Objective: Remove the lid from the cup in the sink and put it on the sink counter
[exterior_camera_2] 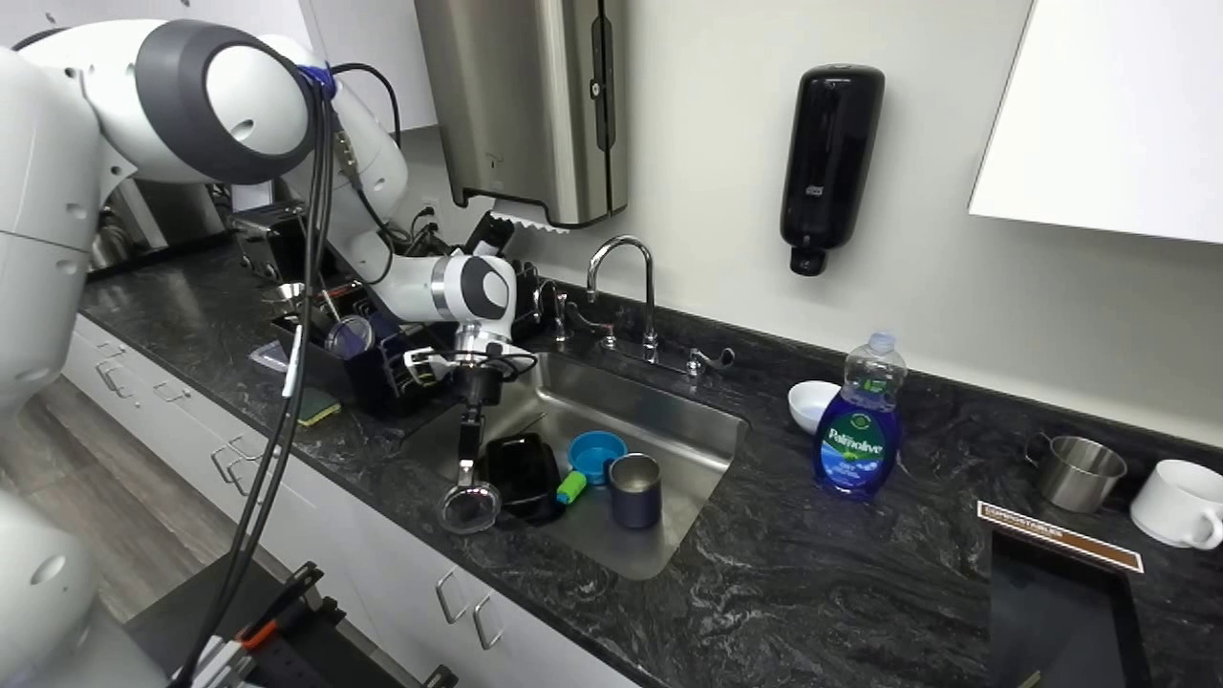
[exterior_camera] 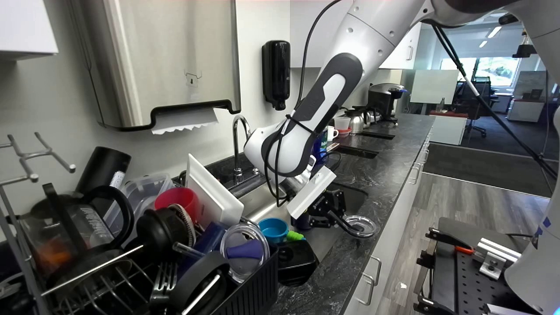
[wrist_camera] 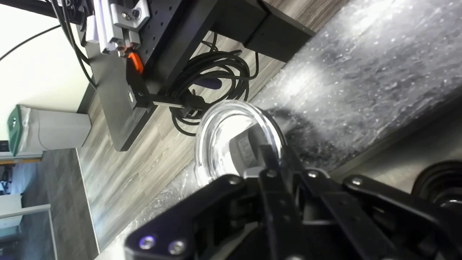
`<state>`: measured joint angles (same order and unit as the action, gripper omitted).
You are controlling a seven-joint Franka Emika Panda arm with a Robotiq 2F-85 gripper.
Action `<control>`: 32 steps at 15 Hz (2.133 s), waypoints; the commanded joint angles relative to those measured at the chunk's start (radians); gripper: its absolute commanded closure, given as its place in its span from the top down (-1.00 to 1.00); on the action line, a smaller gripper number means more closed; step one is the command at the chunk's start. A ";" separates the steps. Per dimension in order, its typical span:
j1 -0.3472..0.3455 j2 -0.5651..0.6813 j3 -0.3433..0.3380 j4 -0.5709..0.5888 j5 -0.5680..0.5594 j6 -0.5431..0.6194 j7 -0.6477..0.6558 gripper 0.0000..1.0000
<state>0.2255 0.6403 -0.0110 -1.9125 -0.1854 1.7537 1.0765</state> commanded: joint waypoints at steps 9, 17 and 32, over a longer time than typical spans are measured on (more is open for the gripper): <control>0.012 0.047 -0.019 0.023 -0.011 -0.028 0.015 -0.96; 0.016 0.048 -0.019 0.025 -0.020 -0.023 0.011 -0.33; 0.029 -0.035 -0.011 0.013 -0.055 -0.007 -0.002 1.00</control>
<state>0.2467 0.6355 -0.0204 -1.8846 -0.2176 1.7513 1.0858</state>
